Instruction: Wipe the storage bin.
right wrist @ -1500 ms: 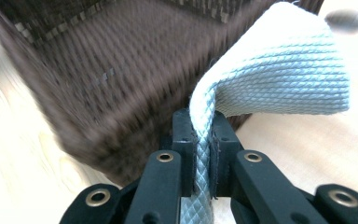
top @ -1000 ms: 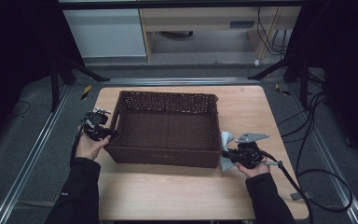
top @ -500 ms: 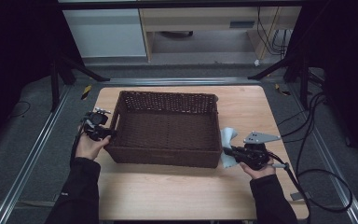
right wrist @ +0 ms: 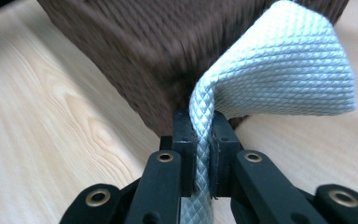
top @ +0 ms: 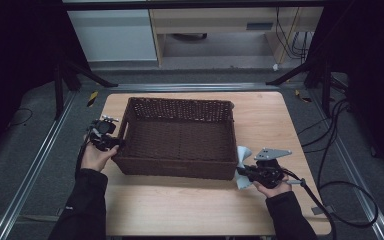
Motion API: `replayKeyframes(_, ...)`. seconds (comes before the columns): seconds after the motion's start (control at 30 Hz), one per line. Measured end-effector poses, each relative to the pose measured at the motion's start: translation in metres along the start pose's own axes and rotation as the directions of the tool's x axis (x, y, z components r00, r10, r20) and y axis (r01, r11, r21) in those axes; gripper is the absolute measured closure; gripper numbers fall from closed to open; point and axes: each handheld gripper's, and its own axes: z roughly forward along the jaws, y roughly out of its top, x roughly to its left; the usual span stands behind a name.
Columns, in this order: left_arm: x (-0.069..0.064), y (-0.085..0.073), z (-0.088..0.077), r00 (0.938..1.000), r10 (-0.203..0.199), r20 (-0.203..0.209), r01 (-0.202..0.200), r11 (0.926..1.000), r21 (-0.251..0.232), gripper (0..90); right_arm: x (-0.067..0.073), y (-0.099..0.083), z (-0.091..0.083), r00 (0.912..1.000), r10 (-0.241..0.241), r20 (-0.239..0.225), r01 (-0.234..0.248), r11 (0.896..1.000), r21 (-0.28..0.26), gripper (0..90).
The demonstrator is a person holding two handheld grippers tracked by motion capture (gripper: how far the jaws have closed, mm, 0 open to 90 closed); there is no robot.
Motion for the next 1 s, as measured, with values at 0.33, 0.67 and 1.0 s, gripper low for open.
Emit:
replayKeyframes(0.33,0.000,0.000,0.000,1.0000,0.000,0.000,0.000,1.0000,0.001,75.8,0.012,0.011,-0.025,0.9992,-0.038,0.011,0.039,0.996,-0.078,84.2)
replayKeyframes(0.67,0.000,0.000,0.000,1.0000,-0.001,0.002,0.001,1.0000,0.000,75.7,0.010,-0.006,0.002,0.9996,-0.029,0.004,0.029,0.998,0.052,84.2)
replayKeyframes(1.0,0.000,0.000,0.000,1.0000,0.001,0.003,-0.001,1.0000,0.001,75.6,0.002,-0.018,0.018,0.9998,0.018,0.005,-0.019,0.987,0.157,84.1)
